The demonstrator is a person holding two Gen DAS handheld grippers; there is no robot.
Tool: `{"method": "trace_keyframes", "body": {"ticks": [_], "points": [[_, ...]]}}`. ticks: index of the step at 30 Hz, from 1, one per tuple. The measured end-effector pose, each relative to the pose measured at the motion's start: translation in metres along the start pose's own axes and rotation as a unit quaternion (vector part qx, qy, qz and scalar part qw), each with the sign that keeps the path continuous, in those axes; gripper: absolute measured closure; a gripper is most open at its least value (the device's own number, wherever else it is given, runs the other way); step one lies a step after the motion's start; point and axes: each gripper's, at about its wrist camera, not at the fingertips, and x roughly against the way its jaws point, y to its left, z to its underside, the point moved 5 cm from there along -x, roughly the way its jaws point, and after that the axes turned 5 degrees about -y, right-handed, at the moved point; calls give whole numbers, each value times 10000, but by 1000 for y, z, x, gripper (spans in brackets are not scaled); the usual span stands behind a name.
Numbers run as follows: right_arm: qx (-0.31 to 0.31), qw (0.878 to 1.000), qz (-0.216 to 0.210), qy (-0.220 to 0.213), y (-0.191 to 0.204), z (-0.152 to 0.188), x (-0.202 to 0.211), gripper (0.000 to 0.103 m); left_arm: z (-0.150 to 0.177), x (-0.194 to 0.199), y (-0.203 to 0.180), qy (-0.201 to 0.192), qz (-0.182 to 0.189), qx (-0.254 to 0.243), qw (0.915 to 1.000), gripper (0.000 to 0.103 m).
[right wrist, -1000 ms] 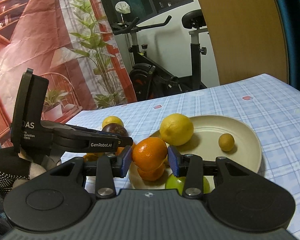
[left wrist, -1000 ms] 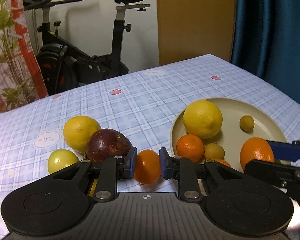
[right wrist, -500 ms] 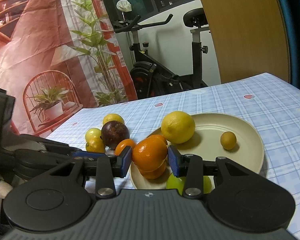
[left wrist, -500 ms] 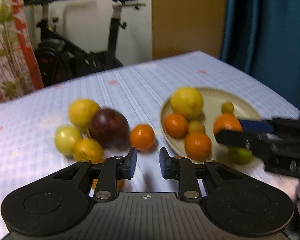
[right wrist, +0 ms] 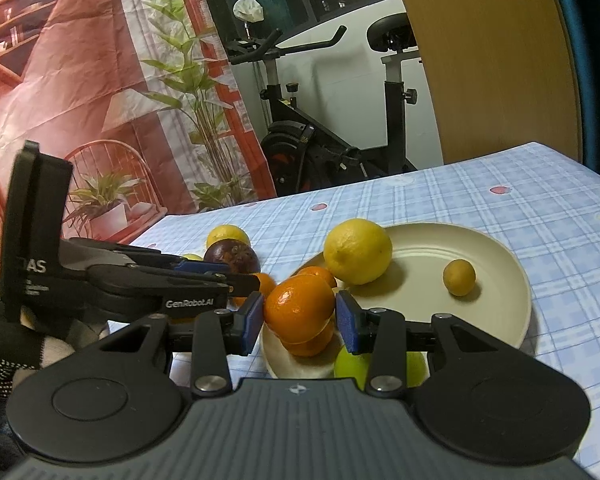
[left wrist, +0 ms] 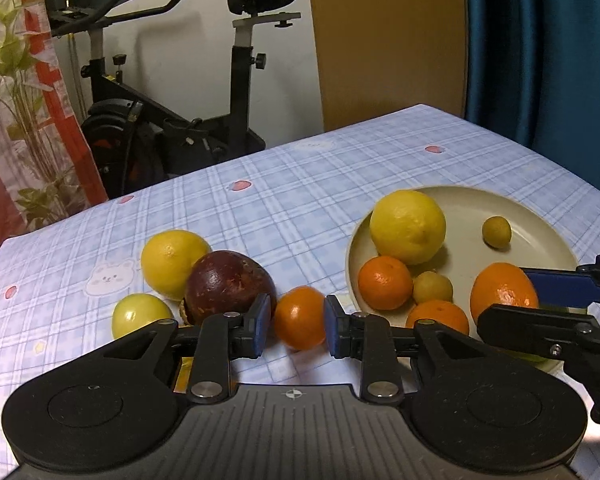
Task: Organize fruits
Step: 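Carry the orange toward the plate with the right gripper while the left gripper grasps another orange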
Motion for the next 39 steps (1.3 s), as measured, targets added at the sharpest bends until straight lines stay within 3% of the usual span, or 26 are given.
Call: {"method": "trace_keyframes", "body": {"ticks": [14,30,39], "points": [[-49,10000,4,49,-2,2,-3,61,4,0,-12,-62,-189,-573,9982,71],[-42,10000,5,38,-4,0,-3,61,17,8,-19,9,-447,-1315,9903,65],[-40,10000,23,20,-4,0,-2,61,13,26,-14,-157,-239,-1029,9943,67]]}}
